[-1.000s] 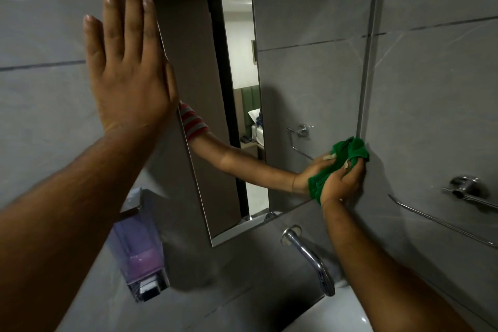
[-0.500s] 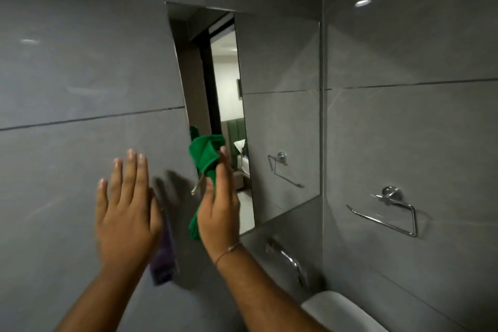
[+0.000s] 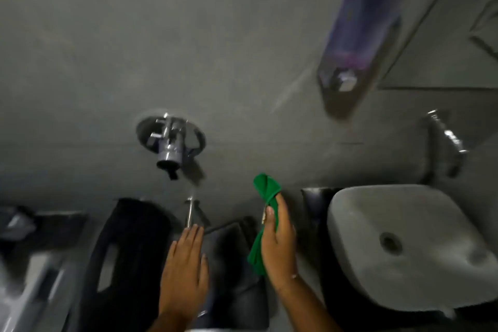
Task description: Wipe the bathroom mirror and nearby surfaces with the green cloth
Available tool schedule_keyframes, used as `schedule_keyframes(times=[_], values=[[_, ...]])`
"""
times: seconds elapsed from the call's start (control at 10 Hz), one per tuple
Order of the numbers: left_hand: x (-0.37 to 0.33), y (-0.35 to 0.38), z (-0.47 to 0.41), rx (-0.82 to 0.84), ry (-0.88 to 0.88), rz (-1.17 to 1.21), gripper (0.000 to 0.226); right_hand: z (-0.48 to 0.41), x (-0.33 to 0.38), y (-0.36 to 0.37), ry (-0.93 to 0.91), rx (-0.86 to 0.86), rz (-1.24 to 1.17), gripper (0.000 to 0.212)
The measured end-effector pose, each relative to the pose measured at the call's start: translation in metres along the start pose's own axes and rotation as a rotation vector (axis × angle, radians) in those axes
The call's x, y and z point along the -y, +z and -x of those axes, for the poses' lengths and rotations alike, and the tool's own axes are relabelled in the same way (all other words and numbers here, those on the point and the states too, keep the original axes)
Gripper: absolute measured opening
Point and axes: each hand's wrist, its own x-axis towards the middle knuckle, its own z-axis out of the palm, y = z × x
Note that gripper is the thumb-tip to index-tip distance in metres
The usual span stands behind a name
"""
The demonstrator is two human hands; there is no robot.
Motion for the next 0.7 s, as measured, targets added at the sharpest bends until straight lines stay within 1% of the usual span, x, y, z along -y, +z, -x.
schedule_keyframes(times=[0.1,0.2,0.3,0.4,0.5,0.6,0.7], values=[[0.057,0.050,0.031,0.088,-0.095,-0.005,0.068,0.019,-0.063,0.026,0.123,0.079,0.086,0.040],[0.116,0.116,0.073,0.207,-0.259,0.019,0.066,0.034,-0.161,0.072,0.234,0.195,0.265,0.039],[0.133,0.151,0.082,0.228,-0.334,0.063,0.064,0.033,-0.218,0.101,0.301,0.236,0.397,0.042],[0.150,0.199,0.080,0.300,-0.281,0.078,0.064,0.041,-0.290,0.142,0.310,0.402,0.555,0.050],[0.162,0.221,0.075,0.388,-0.233,-0.002,0.071,0.046,-0.311,0.164,0.318,0.513,0.679,0.056],[0.159,0.226,0.060,0.400,-0.243,-0.067,0.075,0.061,-0.304,0.170,0.254,0.582,0.853,0.061],[0.141,0.207,0.046,0.424,-0.255,-0.100,0.077,0.061,-0.277,0.154,0.167,0.629,0.893,0.064]])
